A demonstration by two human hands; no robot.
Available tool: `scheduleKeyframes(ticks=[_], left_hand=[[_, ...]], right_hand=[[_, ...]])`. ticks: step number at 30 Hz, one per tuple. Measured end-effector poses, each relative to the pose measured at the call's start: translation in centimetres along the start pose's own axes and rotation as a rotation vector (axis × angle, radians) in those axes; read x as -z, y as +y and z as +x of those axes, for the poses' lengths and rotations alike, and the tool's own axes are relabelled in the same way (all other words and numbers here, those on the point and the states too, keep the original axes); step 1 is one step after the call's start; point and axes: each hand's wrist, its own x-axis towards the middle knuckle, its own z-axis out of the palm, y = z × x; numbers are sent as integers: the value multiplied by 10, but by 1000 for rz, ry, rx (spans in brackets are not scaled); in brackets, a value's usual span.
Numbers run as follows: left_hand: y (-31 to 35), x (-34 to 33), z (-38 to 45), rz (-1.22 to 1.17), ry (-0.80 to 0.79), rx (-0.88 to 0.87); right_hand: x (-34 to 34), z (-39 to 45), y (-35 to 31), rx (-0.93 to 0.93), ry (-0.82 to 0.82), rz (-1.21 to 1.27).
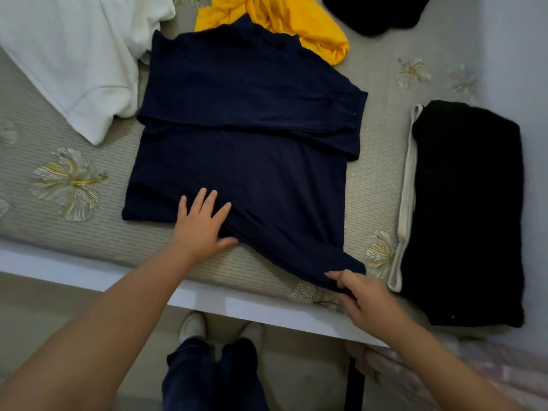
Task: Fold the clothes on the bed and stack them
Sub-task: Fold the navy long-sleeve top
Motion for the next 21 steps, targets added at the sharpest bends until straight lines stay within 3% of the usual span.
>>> scheduleKeyframes(ticks=[4, 8, 12, 14, 18, 21], left_hand=[[10, 6, 7, -95, 152, -9], [-21, 15, -3, -113, 333, 15], [-55, 22, -44, -4, 467, -216], [-64, 15, -81, 75, 444, -278], [-69, -14, -163, 94, 293, -262], [-65, -34, -207, 85, 144, -167]], right_hand=[[2, -16, -1, -212, -144, 69], [-3, -31, 10, -268, -195, -112], [-16, -45, 9, -159, -108, -211], [-30, -50, 4, -81, -94, -258], [-57, -63, -6, -284, -508, -221], [-73, -61, -16, -321, -698, -267]])
